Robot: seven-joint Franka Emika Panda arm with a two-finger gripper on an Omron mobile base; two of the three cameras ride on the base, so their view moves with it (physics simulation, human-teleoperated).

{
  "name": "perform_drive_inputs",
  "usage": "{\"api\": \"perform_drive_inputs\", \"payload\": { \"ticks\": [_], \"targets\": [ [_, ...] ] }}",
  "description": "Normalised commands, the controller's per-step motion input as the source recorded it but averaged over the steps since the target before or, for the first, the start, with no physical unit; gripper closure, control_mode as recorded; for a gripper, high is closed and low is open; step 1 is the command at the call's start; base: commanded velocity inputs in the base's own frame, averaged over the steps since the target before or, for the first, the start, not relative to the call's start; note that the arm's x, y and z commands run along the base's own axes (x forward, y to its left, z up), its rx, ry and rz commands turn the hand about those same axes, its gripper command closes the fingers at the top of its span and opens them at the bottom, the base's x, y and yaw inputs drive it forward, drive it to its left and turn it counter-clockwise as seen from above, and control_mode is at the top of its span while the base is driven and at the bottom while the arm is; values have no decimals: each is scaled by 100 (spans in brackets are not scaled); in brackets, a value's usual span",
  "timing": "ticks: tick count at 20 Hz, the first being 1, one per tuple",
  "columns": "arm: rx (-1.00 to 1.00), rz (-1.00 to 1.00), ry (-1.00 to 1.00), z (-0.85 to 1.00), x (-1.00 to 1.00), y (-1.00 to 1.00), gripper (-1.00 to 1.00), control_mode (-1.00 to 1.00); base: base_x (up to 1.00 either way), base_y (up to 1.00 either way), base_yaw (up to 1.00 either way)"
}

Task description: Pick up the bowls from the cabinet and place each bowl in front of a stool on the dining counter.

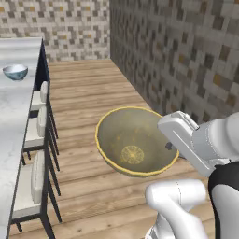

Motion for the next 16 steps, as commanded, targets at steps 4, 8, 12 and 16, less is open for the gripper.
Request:
{"api": "perform_drive_inputs", "payload": {
  "ticks": [4,8,12,16],
  "targets": [
    [0,0,0,0,0,0,100,100,88,-18,69],
    [0,0,0,0,0,0,100,100,88,-23,68],
    [0,0,0,0,0,0,100,100,86,-21,68],
    [0,0,0,0,0,0,100,100,84,-19,66]
  ]
}}
